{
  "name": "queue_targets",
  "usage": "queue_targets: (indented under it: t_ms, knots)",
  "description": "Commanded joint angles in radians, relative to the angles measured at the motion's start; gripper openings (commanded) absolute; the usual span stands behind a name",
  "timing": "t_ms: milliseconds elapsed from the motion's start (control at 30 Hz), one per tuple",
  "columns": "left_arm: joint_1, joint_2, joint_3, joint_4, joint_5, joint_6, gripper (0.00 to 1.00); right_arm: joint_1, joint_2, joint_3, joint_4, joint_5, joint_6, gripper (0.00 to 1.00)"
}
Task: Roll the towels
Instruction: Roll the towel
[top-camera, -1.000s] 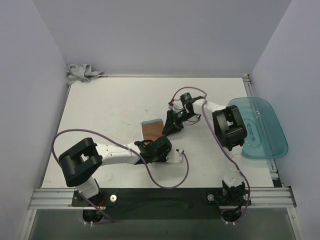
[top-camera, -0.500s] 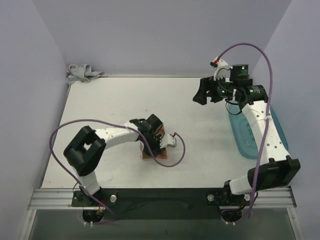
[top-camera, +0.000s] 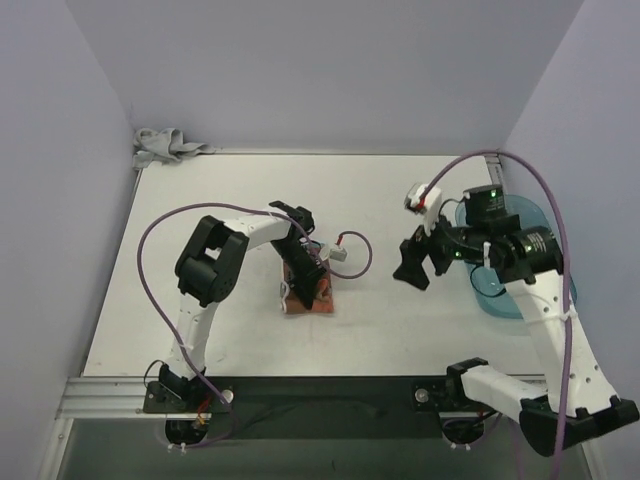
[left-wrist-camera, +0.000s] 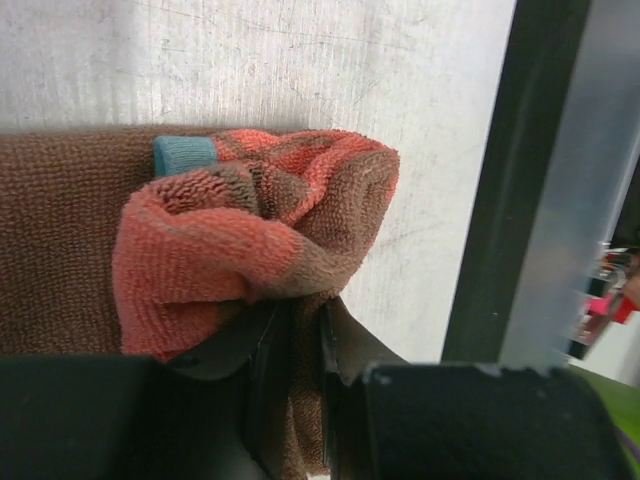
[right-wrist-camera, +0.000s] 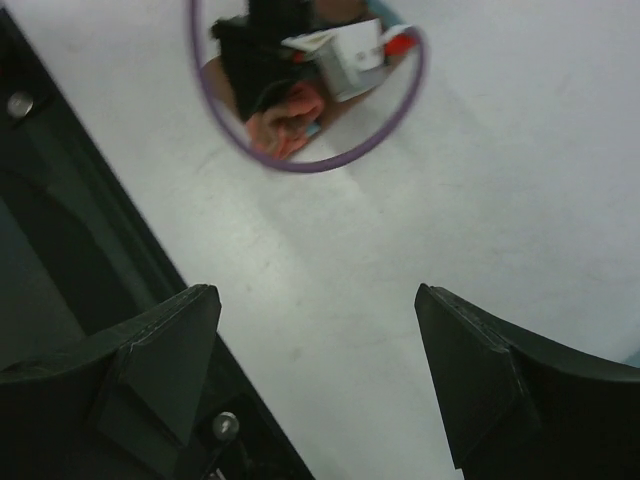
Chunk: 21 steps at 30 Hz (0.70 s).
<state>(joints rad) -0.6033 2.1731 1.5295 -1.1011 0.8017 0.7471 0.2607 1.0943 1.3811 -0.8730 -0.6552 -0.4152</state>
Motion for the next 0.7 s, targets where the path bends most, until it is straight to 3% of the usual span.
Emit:
queue_targets:
  t_ms: [0, 167, 233, 267, 300, 367, 533, 667]
  knots:
    - [0.026, 0.134, 0.049, -0.109, -0.061, 0.113, 0.12, 0.060, -0.048, -0.062, -0.121, -0.086, -0.103, 0.82]
    - [0.034, 0.238, 0.152, -0.221, -0.047, 0.155, 0.14, 0.190, 0.065, -0.100, -0.089, -0.081, -0.097, 0.80]
    - [0.036, 0.254, 0.165, -0.249, -0.052, 0.162, 0.14, 0.280, 0.107, -0.135, -0.025, 0.017, -0.080, 0.75]
    - [0.036, 0.266, 0.170, -0.252, -0.053, 0.163, 0.14, 0.390, 0.137, -0.160, 0.009, 0.067, -0.068, 0.73]
    - [0.037, 0.269, 0.181, -0.262, -0.058, 0.163, 0.14, 0.443, 0.147, -0.212, 0.102, 0.197, -0.059, 0.72]
    - [0.042, 0.286, 0.190, -0.272, -0.056, 0.167, 0.14, 0.573, 0.167, -0.272, 0.213, 0.294, -0.045, 0.71]
    - [0.063, 0.310, 0.216, -0.295, -0.053, 0.170, 0.15, 0.701, 0.294, -0.344, 0.488, 0.509, -0.088, 0.71]
    - [0.074, 0.321, 0.218, -0.301, -0.050, 0.175, 0.16, 0.750, 0.418, -0.332, 0.647, 0.569, -0.122, 0.71]
